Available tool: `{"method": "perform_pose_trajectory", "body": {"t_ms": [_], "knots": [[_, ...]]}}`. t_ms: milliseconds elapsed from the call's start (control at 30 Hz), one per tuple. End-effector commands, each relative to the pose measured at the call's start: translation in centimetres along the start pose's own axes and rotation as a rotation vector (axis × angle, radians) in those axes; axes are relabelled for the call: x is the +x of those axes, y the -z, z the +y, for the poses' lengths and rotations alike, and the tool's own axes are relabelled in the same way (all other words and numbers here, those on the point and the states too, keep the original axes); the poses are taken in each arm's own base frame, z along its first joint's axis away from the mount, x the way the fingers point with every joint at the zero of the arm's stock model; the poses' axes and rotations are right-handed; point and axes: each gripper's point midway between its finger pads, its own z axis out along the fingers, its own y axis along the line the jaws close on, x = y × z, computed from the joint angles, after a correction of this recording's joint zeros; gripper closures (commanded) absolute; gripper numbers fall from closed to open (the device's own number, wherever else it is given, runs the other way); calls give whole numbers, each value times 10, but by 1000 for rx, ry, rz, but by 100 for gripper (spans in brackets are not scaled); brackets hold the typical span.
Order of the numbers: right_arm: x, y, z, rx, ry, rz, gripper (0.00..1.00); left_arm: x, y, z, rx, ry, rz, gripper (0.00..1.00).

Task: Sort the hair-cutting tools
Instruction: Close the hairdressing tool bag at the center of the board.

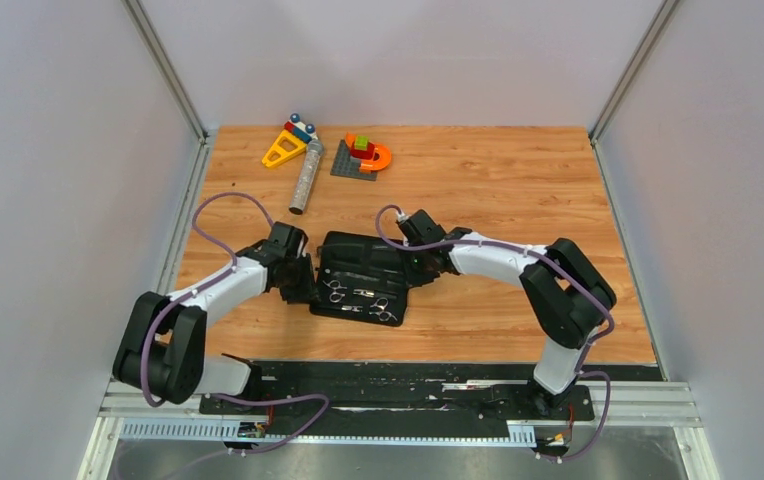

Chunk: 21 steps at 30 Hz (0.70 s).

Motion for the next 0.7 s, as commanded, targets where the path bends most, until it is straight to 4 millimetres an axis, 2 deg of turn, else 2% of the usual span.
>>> {"method": "perform_pose_trajectory", "body": {"t_ms": [0,100,167,233,333,433,500,667], "knots": [[49,13,-7,-10,63,120,98,55,11,-18,75,6,160,68],[65,22,-7,-47,114,151,100,65,28,-26,125,-10,175,71],[72,25,-11,-51,150,162,100,63,41,-30,145,-6,154,66],[74,25,-15,-44,183,165,100,50,52,-32,147,12,72,57],[76,21,-17,-41,208,183,100,10,65,-33,112,60,-117,48],[78,16,-16,-53,212,200,100,-17,65,-36,105,98,-210,44],[79,14,-17,-50,217,204,100,-32,58,-37,107,121,-246,44],[79,13,-18,-50,238,206,100,-64,37,-38,93,118,-297,51]]}}
